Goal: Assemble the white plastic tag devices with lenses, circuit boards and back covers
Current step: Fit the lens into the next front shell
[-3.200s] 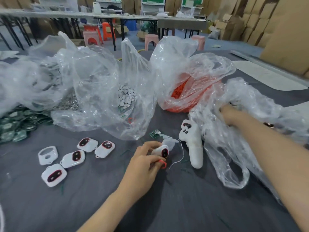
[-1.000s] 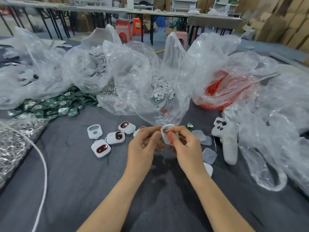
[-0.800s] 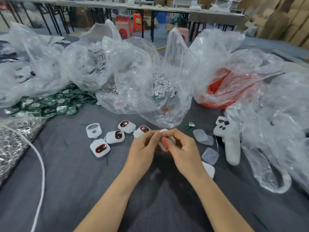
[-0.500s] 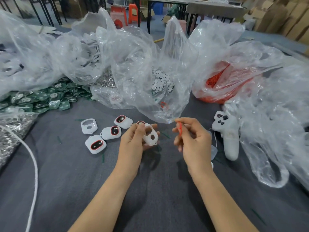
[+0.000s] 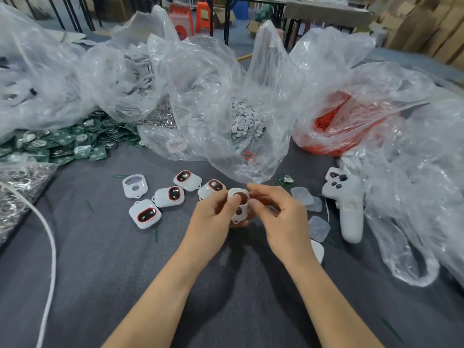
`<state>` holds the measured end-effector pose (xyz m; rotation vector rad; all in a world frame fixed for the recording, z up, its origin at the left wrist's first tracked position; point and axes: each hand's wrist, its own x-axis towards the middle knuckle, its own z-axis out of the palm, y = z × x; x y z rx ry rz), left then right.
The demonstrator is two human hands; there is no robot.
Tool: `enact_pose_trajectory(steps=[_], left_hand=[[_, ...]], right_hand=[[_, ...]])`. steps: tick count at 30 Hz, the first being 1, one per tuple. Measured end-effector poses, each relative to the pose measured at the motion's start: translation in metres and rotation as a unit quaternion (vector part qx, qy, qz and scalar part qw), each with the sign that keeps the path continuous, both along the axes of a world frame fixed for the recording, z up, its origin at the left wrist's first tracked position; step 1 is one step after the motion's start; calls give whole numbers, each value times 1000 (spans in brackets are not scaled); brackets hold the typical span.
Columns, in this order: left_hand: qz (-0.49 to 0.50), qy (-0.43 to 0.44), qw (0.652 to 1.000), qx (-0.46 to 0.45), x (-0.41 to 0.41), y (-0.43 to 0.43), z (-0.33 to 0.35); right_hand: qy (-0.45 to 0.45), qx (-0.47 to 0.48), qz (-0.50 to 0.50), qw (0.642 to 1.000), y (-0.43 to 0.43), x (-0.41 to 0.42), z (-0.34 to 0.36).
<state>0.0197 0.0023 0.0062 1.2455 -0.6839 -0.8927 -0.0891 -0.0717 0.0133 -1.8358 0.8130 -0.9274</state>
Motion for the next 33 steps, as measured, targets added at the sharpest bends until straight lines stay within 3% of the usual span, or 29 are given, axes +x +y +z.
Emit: enact_pose_trajectory(steps=[5, 16, 27, 30, 33], left_hand=[[-6, 8, 1000, 6, -1, 2, 2], [-5, 54, 999, 2, 1, 1, 3], [-31, 40, 999, 10, 1, 2, 0], [-47, 47, 998, 5, 1, 2, 0], [-33, 52, 998, -5, 1, 2, 0]], right_hand=[[-4, -7, -42, 999, -3, -4, 0], [-85, 13, 27, 996, -2, -4, 5], [-157, 122, 14, 980, -3, -5, 4], [-137, 113, 8, 984, -1, -5, 4], [-80, 40, 3, 996, 0, -4, 4]])
